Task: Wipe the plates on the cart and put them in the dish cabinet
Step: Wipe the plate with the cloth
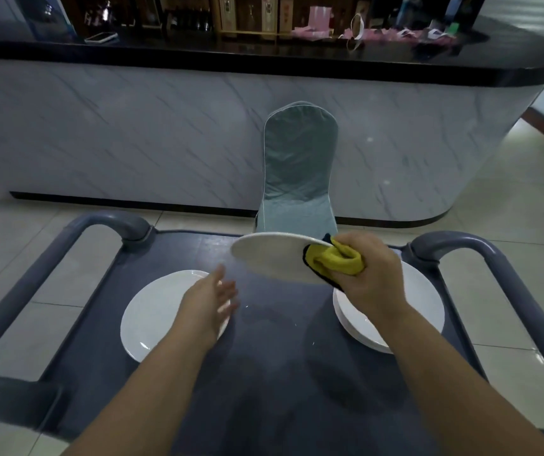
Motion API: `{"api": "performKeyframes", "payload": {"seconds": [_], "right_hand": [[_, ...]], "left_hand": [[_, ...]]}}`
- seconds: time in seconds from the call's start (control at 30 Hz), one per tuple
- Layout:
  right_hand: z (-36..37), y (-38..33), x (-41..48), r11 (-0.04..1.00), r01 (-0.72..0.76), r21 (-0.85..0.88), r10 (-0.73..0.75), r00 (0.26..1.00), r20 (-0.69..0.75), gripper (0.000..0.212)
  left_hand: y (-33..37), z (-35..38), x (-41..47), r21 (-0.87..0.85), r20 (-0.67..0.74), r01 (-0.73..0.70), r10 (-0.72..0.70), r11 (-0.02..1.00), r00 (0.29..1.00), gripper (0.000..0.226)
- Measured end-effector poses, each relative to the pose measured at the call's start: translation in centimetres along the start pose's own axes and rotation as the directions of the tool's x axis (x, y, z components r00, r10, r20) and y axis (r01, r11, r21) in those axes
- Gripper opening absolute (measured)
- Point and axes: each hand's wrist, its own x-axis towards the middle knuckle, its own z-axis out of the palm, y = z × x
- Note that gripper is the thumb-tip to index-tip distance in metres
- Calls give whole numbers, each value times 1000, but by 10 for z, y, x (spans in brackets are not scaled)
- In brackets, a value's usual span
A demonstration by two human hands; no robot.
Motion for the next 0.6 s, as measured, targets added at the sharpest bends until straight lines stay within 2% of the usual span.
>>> {"api": "performKeyframes", "payload": {"seconds": [0.03,0.07,0.1,0.17,0.23,0.3,0.37,0.4,0.43,0.47,0.5,0.53,0.6], "right_hand": [[-1,0,2,984,156,-92,-159,987,-28,13],[0,2,3,955,252,-158,-260,965,-34,15],[1,1,3,929,309,-202,-320,947,-23,16],[10,-4,-1,878,398,-264,-407,913,25,15],[19,-9,-4,843,463,-274,-466,883,59,11],[20,-10,-5,823,515,-239,-503,857,112,13],[13,-1,-9,841,526,-127,-490,840,233,24],[8,4,-12,885,463,-54,-431,856,285,31],[4,10,-17,947,320,7,-308,903,300,37],[2,14,-19,993,111,50,-120,953,278,42],[2,16,-18,991,-107,85,84,968,236,45],[7,16,-11,954,-274,117,250,950,188,48],[22,9,11,890,-433,143,421,901,103,53]], "left_hand": [[4,-4,-6,-128,93,184,-173,975,981,34],[9,-4,-13,-190,183,312,-279,931,943,44],[14,-2,-19,-207,251,372,-318,905,914,49],[24,6,-25,-210,282,364,-300,908,911,46],[34,15,-26,-257,235,322,-264,911,935,28],[40,16,-25,-288,176,290,-247,913,953,14],[39,10,-23,-279,183,260,-215,924,959,12],[36,6,-23,-269,202,242,-191,932,961,12],[34,2,-22,-252,218,213,-159,944,963,14],[31,-1,-23,-239,231,178,-122,955,965,17],[29,-3,-24,-232,237,144,-88,962,968,20],[26,-3,-25,-226,239,111,-56,968,969,23],[18,-1,-29,-225,253,75,-16,971,967,26]]}}
